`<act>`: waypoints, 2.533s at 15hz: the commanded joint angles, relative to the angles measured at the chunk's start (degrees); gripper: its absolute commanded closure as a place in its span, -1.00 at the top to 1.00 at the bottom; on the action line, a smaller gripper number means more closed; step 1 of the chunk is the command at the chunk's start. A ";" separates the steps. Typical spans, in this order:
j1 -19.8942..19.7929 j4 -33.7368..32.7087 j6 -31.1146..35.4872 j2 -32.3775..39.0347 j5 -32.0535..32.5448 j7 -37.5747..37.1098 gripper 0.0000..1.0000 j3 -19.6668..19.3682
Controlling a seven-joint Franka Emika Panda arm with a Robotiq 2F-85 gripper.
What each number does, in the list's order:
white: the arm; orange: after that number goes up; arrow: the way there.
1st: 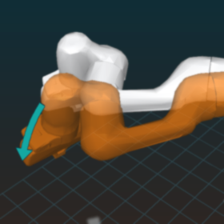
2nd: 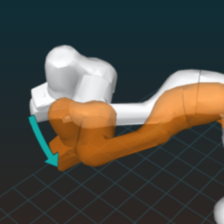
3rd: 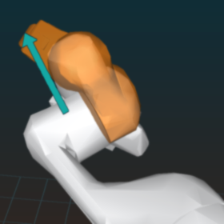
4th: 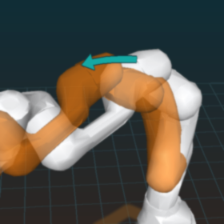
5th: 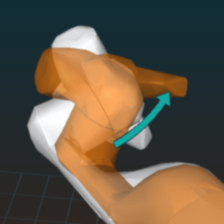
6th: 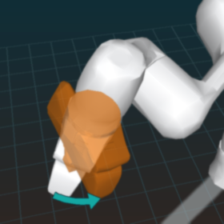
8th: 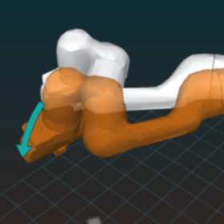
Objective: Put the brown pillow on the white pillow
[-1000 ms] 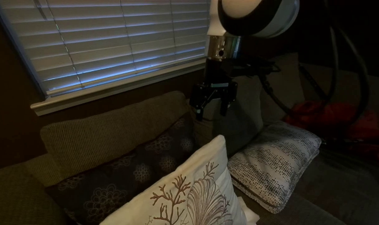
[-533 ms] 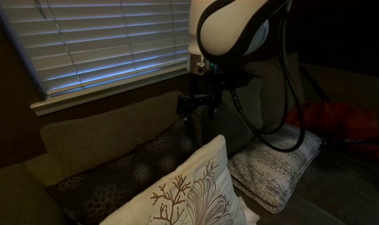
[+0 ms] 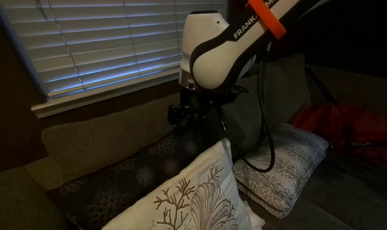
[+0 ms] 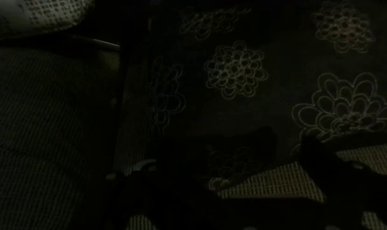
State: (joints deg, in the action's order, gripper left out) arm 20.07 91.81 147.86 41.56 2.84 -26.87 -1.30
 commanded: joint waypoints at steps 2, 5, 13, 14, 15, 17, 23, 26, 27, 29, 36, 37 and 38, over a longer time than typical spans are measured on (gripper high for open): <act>2.84 -6.54 3.60 6.10 0.61 -4.16 1.00 -3.05; 4.61 -9.30 1.91 8.12 -0.14 -8.45 1.00 -5.01; 4.06 -16.13 -6.28 11.26 -1.70 -16.59 1.00 -3.45; 3.79 -17.20 -8.27 11.73 -1.84 -17.20 1.00 -3.05; 3.55 -18.28 -10.31 12.13 -1.98 -17.89 1.00 -2.63; 3.07 -20.30 -13.32 13.15 -2.11 -18.92 1.00 -1.88; 2.07 -25.92 -19.42 16.38 -1.98 -21.33 0.32 -1.05; 1.69 -27.81 -19.99 17.56 -1.80 -22.14 -0.11 -1.08; 1.60 -28.14 -20.08 17.67 -1.82 -22.31 -0.23 -1.06; 1.77 -28.66 -19.56 18.02 -1.17 -21.93 -0.50 -1.17; 3.25 -23.58 -13.37 13.74 0.99 -19.71 -1.00 -2.47; 3.57 -22.56 -11.76 12.95 1.69 -19.79 -0.98 -3.12; 3.64 -21.59 -9.92 12.25 2.18 -19.21 -0.98 -3.40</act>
State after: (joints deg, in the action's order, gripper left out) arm 22.88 66.04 132.88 57.59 2.77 -47.10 -3.33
